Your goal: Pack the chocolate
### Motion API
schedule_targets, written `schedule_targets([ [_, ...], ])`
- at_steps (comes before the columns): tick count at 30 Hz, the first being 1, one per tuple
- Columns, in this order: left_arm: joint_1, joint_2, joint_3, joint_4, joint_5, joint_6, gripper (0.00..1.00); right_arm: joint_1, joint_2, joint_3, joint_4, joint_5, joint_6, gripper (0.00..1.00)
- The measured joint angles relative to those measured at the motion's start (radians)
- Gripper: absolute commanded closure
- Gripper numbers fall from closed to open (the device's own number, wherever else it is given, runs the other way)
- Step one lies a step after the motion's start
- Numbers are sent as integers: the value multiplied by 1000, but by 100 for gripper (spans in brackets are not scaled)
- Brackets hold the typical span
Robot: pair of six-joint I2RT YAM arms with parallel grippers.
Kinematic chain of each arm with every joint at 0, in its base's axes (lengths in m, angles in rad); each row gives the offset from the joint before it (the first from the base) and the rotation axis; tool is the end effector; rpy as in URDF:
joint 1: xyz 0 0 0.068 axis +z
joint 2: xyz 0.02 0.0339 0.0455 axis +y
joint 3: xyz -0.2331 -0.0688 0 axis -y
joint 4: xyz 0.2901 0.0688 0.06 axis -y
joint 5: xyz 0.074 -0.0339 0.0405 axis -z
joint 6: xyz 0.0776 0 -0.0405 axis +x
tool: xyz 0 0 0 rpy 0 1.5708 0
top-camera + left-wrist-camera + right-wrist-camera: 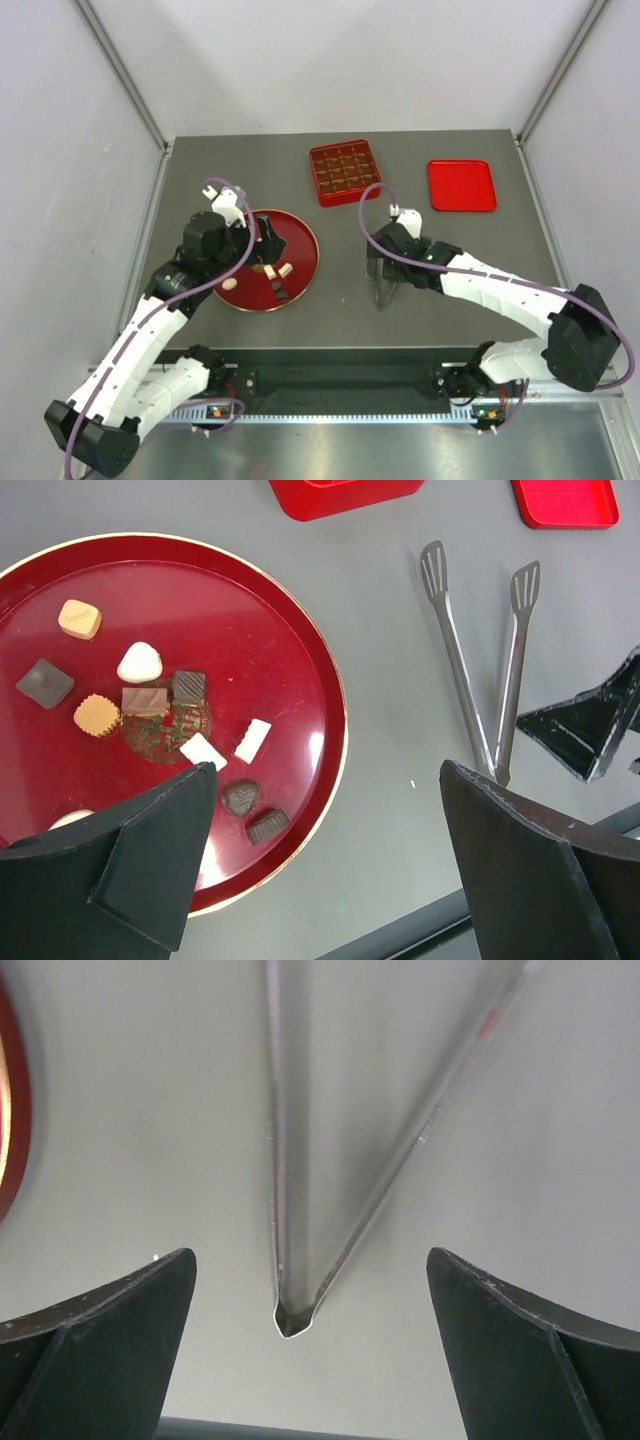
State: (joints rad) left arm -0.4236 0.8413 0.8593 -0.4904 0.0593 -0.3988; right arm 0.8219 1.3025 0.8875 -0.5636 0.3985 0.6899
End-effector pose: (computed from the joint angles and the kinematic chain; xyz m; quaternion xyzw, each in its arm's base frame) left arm 0.2611 -0.1228 0.2836 0.0260 0.8523 -0.2317 0.4682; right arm 0.2461 0.2205 0.1555 -0.0042 0.9393 0.0584 0.3380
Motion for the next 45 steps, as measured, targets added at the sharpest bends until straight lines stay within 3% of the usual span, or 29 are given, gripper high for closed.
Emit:
schedule_targets([
  [13,0,-32,-32,5,6,-2,2,0,85,18,-56,100,203,0],
  [26,0,-48,-75,4,-2,-10,2,0,201,-6,97,85,190,0],
  [45,0,-79,-77,5,-26,-10,2,-18,263,-51,171,77,128,4],
])
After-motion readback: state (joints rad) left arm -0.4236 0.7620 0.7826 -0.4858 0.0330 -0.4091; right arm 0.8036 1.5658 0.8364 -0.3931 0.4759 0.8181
